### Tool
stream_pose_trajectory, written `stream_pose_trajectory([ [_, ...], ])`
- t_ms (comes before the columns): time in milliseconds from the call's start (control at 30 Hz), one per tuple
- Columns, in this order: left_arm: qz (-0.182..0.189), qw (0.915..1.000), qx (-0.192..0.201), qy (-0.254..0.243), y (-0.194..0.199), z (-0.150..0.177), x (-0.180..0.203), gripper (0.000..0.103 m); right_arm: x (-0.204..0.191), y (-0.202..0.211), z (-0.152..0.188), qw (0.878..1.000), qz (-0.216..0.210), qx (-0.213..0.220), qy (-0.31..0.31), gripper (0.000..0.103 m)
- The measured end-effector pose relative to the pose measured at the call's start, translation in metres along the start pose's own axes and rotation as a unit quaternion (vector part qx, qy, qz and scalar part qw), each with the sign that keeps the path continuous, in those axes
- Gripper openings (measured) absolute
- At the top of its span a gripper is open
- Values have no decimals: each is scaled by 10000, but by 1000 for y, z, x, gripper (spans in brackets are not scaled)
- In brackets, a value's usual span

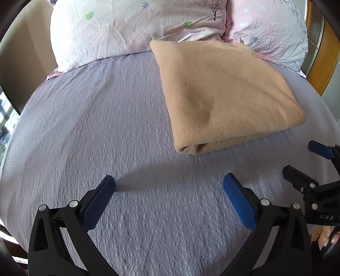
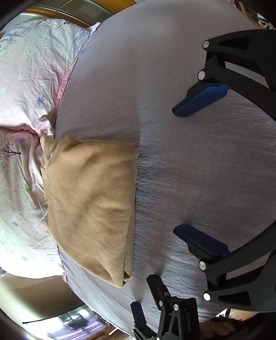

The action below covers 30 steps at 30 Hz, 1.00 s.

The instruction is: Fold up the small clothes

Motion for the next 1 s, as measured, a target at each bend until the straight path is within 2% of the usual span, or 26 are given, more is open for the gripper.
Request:
stream_pose_trajectory([
  [333, -8, 9999, 112, -33, 3, 2, 2, 102, 0, -1, 1, 10000, 53, 21, -33, 101],
  [1000, 4, 9999, 99, -46, 3, 0, 0, 102, 0, -1, 1, 10000, 40, 34, -21, 101],
])
Point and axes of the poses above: each gripper's, at about its wrist camera, not at the fingertips, and y roughly against the way its jaws point, x to its right, z to its underside, the point moved 2 cm from there along -y, roughly the way its jaws point, and after that the axes turned 8 degrees about z, right-handed, at the moved point
